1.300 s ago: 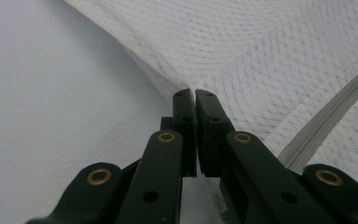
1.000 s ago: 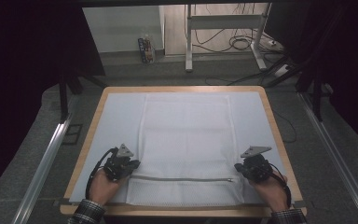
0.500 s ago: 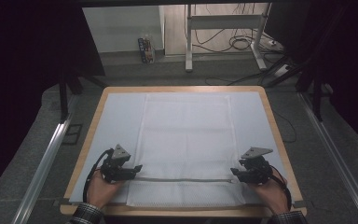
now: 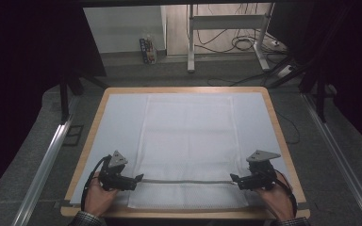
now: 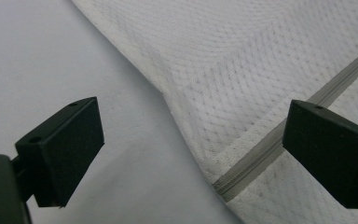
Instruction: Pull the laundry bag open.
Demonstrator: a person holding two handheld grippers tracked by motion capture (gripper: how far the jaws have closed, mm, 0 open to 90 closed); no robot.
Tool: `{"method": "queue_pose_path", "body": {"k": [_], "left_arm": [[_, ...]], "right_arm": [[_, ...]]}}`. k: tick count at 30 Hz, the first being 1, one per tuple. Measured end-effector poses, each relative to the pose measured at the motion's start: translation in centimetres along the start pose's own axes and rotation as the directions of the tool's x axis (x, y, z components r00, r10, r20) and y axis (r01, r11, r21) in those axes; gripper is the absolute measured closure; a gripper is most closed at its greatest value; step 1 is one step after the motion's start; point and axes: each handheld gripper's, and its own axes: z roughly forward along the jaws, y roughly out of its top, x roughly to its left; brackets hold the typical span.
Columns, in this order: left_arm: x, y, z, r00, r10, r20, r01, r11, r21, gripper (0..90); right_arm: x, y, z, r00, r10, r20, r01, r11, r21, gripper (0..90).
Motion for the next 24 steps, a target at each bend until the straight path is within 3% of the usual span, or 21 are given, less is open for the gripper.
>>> {"method": "queue_pose_path", "body": {"k": [4,11,19,21,24], "left_arm": [[0.1,-0.1,0.1,0.9999,0.009,-0.013,-0.009,1.0,-0.001,4.7],[0.2,-0.1,0.0,0.9995,0.01,-0.029,-0.01,0.9999,-0.009,4.5],[0.1,-0.1,0.2,0.9993,0.02,-0.031,-0.02,0.9998,0.0,4.6],[0.1,-0.1,0.2,0.9992,0.024,-0.031,-0.024,0.9997,0.003,4.6],[0.0,-0.1,0.3,0.9987,0.038,-0.033,-0.038,0.9992,0.015,4.7]], "right_arm": [[0.1,-0.1,0.2,0.9995,-0.02,0.024,0.02,1.0,0.017,0.0],[0.3,-0.6,-0.4,0.9999,-0.009,-0.011,0.009,1.0,0.03,0.0],[0.7,-1.6,-1.1,0.9998,-0.011,0.016,0.01,0.998,0.064,0.0],[0.9,-1.9,-1.2,0.9997,-0.023,0.007,0.022,0.996,0.088,0.0],[1.4,-2.1,-1.1,0.9998,-0.001,-0.02,0.004,0.991,0.136,1.6]]}}
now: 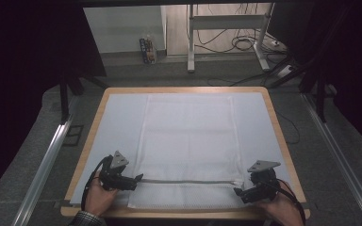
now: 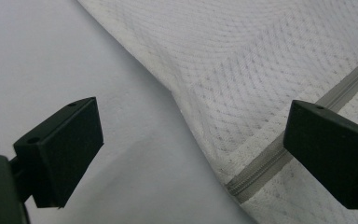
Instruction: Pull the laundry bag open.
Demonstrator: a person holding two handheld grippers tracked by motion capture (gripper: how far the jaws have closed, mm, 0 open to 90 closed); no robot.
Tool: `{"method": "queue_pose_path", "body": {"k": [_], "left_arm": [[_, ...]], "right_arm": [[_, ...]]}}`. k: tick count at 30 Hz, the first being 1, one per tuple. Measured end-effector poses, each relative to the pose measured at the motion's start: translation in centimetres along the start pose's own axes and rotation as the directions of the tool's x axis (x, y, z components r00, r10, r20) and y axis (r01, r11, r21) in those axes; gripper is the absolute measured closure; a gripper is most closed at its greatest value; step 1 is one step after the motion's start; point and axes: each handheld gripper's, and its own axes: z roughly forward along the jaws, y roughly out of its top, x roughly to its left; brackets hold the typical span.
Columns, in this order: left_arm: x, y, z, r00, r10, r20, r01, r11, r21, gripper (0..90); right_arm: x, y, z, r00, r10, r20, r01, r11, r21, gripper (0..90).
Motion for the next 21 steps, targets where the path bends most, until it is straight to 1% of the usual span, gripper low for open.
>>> {"method": "queue_pose_path", "body": {"k": [1,2,7,8,11,13,15,16,17,18,21], "left_arm": [[0.0,0.0,0.0,1.0,0.0,0.0,0.0,1.0,0.0,4.7],[-0.1,0.0,0.0,1.0,0.007,-0.001,-0.007,1.0,0.006,4.7],[-0.2,0.0,0.1,0.9999,0.016,-0.004,-0.016,0.9998,0.012,4.9],[-0.2,0.0,0.2,0.9998,0.02,-0.006,-0.02,0.9997,0.015,5.0],[-0.2,0.0,0.3,0.9997,0.022,-0.009,-0.022,0.9996,0.018,5.0],[-0.3,0.1,0.4,0.9994,0.032,-0.01,-0.032,0.9992,0.024,5.0],[-0.5,0.1,0.4,0.9991,0.04,-0.016,-0.039,0.9989,0.027,5.0],[-0.5,0.1,0.4,0.999,0.041,-0.016,-0.041,0.9988,0.028,5.0],[-0.5,0.1,0.4,0.999,0.041,-0.016,-0.041,0.9988,0.028,5.0],[-0.5,0.2,0.5,0.9989,0.044,-0.017,-0.044,0.9986,0.029,5.0],[-0.5,0.2,0.4,0.9987,0.047,-0.02,-0.046,0.9986,0.027,5.1]], "right_arm": [[0.0,0.0,0.0,1.0,0.0,0.0,0.0,1.0,0.0,1.6],[0.3,0.0,0.2,0.9998,-0.018,0.008,0.018,1.0,0.02,3.1],[0.6,0.0,0.6,0.9996,-0.028,0.0,0.028,0.999,0.04,4.9],[0.7,-0.1,0.9,0.9988,-0.046,0.015,0.045,0.998,0.052,5.6],[0.5,-0.1,1.0,0.9983,-0.058,0.008,0.058,0.997,0.047,6.9],[0.6,-0.1,1.0,0.9989,-0.046,0.014,0.045,0.998,0.053,10.8],[0.9,0.0,0.9,0.9991,-0.04,0.014,0.039,0.997,0.062,17.5],[1.0,0.0,0.8,0.9991,-0.042,0.012,0.041,0.997,0.058,21.1],[1.0,0.0,0.8,0.9991,-0.042,0.012,0.041,0.997,0.058,21.1],[1.2,-0.1,0.6,0.9991,-0.041,0.012,0.04,0.998,0.05,26.8],[1.4,-0.2,0.5,0.9992,-0.037,0.013,0.036,0.998,0.045,33.0]]}}
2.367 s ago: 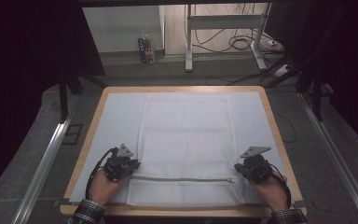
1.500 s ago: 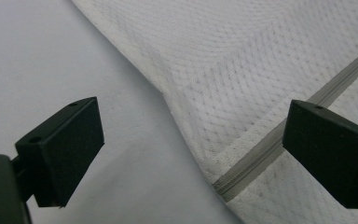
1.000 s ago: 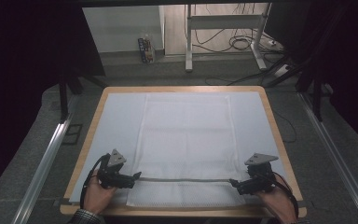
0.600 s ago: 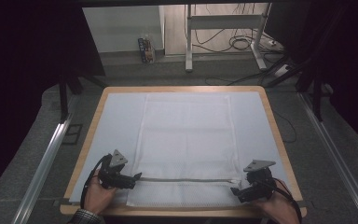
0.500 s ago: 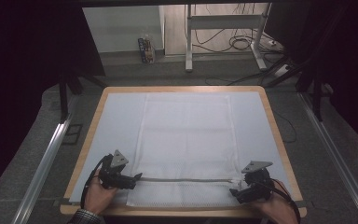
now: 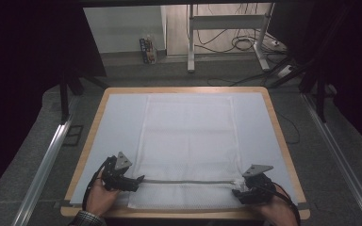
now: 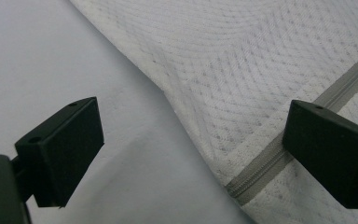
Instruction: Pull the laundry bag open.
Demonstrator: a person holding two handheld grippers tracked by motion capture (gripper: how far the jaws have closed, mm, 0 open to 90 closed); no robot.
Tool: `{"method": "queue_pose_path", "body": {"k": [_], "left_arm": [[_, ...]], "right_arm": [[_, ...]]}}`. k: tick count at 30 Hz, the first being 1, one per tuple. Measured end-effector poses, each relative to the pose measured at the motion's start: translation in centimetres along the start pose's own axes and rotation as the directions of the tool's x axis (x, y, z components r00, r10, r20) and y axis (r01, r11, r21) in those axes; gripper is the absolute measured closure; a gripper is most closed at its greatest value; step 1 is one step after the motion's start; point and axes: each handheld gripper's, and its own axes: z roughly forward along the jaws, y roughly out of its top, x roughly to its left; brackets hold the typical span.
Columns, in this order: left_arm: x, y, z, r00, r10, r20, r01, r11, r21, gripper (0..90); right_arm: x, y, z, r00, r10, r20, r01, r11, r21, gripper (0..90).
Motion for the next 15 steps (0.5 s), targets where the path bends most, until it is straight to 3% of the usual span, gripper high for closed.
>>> {"method": "queue_pose_path", "body": {"k": [4,5,15], "left_arm": [[-0.01,0.01,-0.02,1.0,0.001,0.0,-0.001,1.0,-0.002,5.2],[-0.08,0.06,0.04,1.0,0.006,0.0,-0.006,1.0,-0.001,5.2],[-0.25,0.16,0.1,0.9998,0.02,-0.003,-0.02,0.9998,-0.003,5.3]], "right_arm": [[0.28,-0.06,-0.15,1.0,0.003,-0.002,-0.003,1.0,-0.007,40.1],[0.38,-0.15,-0.27,0.9999,0.01,0.003,-0.01,1.0,-0.017,49.6],[0.58,-0.3,-0.42,1.0,0.006,-0.007,-0.006,0.999,-0.049,80.2]]}}
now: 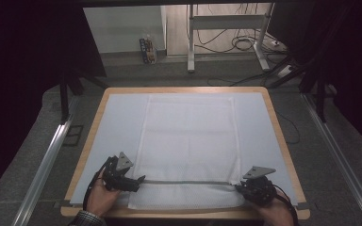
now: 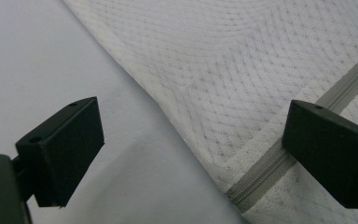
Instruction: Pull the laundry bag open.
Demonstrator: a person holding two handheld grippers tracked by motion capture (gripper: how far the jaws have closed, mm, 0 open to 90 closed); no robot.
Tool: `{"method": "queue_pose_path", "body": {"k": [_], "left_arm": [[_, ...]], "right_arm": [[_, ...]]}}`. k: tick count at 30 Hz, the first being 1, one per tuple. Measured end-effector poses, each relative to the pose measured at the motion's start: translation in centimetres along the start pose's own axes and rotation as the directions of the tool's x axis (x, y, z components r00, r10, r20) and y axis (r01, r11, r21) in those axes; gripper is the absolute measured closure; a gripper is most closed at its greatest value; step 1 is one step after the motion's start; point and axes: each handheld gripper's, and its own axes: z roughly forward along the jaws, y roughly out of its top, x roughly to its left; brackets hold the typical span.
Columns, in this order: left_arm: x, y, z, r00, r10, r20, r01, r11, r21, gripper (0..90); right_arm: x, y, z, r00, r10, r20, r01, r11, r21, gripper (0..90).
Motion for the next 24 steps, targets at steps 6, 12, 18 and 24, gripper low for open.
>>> {"method": "queue_pose_path", "body": {"k": [6,12,18,24], "left_arm": [[-0.1,0.2,-0.1,0.9997,-0.018,0.017,0.019,0.9998,-0.009,5.3],[-0.5,0.7,-0.2,0.9986,-0.026,0.046,0.027,0.9994,-0.021,5.2],[-1.5,1.7,-0.1,0.9968,0.003,0.08,0.0,0.9994,-0.035,4.3],[-2.8,3.1,0.0,0.9885,0.017,0.15,-0.007,0.9977,-0.068,3.1]], "right_arm": [[-0.5,0.0,-0.2,0.9992,-0.001,-0.04,0.0,1.0,-0.026,81.9],[-0.8,0.2,-1.5,0.9981,0.0,-0.062,-0.009,0.99,-0.138,81.9],[-1.2,0.3,-2.7,0.9953,0.0,-0.096,-0.022,0.974,-0.225,81.9],[-1.0,0.6,-3.5,0.9942,-0.032,-0.103,0.001,0.958,-0.287,81.9]]}}
